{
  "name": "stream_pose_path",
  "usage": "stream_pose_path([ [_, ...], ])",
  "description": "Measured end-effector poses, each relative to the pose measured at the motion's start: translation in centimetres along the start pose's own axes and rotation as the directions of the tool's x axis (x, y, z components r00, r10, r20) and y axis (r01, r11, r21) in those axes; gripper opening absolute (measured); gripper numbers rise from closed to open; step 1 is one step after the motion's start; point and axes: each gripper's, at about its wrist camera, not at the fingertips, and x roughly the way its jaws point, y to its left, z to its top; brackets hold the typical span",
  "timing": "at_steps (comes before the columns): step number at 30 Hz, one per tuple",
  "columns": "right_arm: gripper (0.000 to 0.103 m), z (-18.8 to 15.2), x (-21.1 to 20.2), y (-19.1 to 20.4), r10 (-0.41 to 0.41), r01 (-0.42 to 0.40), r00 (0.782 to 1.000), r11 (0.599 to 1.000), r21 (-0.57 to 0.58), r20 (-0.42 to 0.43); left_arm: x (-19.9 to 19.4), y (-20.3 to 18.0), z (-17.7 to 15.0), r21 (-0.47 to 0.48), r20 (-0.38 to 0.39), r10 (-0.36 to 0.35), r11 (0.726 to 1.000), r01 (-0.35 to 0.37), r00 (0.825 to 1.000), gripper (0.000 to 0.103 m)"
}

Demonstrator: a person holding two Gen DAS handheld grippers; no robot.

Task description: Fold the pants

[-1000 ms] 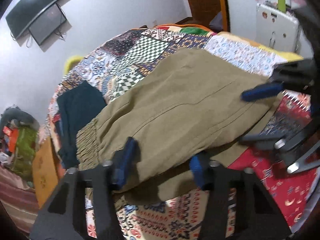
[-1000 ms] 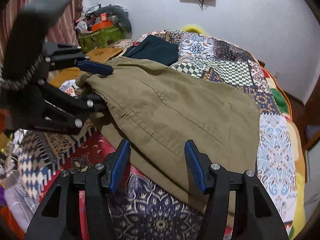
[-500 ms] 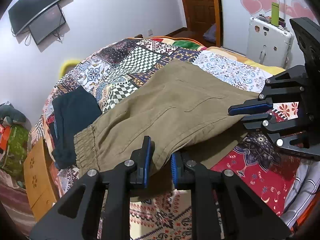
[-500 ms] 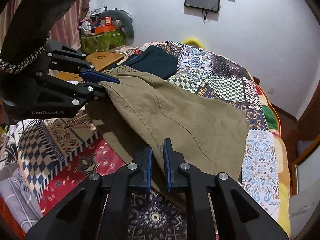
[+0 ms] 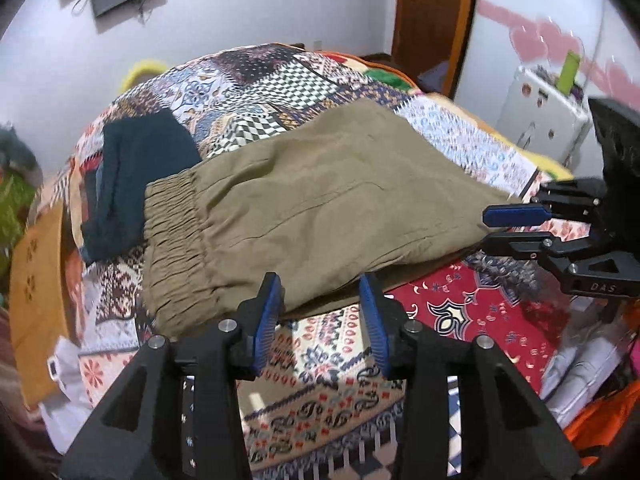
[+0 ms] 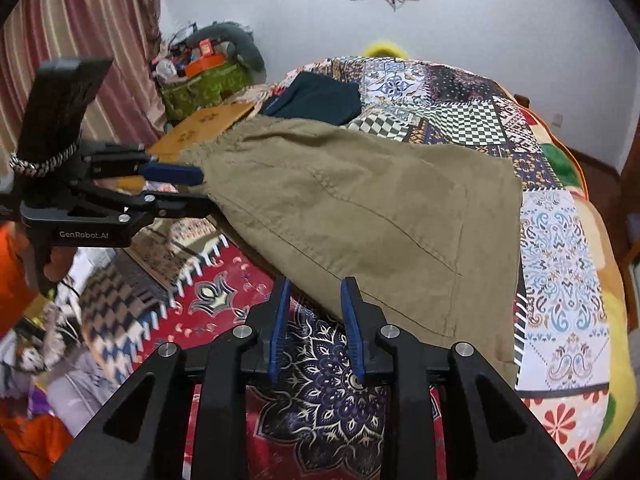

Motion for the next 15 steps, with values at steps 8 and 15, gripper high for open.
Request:
stream_pose_path([
  [8,0.035,2.3,-1.4,-0.4,0.019,-0.03,0.994,0.995,0.094,0.111,-2.6,3.3,2.5,-0.123,0.095,0.021,0.992,-0.009,0.995,0.045],
  [15,0.039,4.8,1.4,-0.1,0.049,-0.063,0.993,0.99,0.129,0.111,-0.2,5.7,4.3,-0.204,0.07,0.044,0.979,-0.029,0.997,0.047],
])
